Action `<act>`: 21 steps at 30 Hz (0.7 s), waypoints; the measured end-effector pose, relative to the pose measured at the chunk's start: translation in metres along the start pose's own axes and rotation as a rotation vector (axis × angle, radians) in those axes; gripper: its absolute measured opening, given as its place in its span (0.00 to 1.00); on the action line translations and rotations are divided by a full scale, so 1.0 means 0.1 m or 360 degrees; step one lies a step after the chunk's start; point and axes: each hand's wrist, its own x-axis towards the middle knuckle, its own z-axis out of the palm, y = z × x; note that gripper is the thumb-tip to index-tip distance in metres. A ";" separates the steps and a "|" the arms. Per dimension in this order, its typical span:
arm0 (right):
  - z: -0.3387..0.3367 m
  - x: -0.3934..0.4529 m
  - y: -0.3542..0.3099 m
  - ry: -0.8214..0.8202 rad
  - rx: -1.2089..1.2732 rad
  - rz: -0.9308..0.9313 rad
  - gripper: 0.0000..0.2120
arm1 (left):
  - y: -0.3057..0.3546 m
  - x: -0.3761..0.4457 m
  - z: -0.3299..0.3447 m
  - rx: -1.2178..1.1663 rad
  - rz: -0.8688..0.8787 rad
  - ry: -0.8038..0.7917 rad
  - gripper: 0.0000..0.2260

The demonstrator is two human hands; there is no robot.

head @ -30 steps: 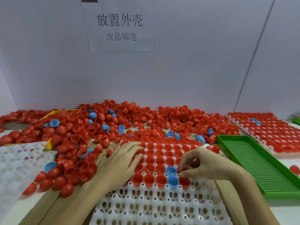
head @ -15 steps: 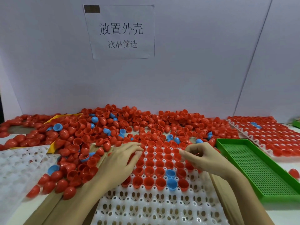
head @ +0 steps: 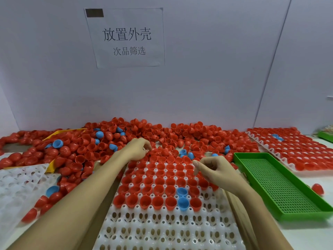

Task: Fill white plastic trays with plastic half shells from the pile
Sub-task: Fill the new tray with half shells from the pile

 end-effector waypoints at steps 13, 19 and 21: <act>-0.02 0.02 0.06 0.0058 -0.0045 -0.0039 0.19 | -0.12 0.14 0.08 0.0147 0.0039 0.0148 0.17; 0.00 0.02 0.05 0.0062 -0.0033 -0.0014 0.19 | -0.19 -0.01 0.00 -0.0016 0.0127 0.0319 0.15; 0.00 0.00 0.02 0.0081 -0.0009 -0.0002 0.19 | -0.15 -0.13 -0.05 -0.0205 0.0189 0.0469 0.13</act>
